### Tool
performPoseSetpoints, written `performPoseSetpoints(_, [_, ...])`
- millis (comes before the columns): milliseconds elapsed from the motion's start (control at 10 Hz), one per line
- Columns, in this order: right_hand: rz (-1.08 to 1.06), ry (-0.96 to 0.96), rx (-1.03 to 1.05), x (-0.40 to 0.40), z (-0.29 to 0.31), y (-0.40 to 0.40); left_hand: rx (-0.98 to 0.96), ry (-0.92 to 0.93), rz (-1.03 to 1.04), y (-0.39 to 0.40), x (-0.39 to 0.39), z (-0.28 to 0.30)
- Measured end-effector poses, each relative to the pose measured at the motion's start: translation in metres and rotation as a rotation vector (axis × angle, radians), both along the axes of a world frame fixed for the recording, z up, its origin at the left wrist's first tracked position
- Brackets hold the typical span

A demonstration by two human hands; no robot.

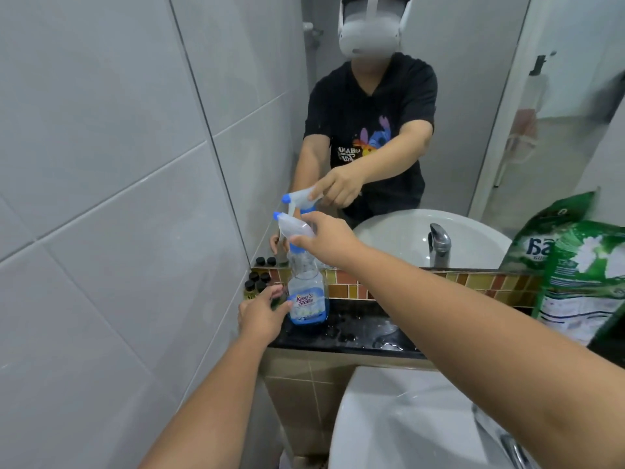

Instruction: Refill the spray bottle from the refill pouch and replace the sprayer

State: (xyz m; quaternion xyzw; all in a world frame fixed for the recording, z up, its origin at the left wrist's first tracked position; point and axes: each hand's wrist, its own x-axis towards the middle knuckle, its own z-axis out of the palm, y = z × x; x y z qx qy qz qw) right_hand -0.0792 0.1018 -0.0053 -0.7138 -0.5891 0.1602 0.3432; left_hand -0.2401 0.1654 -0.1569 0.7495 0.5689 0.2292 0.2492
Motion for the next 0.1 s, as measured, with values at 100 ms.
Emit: performPoseSetpoints(100, [-0.04,-0.007,0.057,0.0082,0.0065,-0.0209,0.019,0.012,0.008,-0.0079,-0.0024,-0.0026])
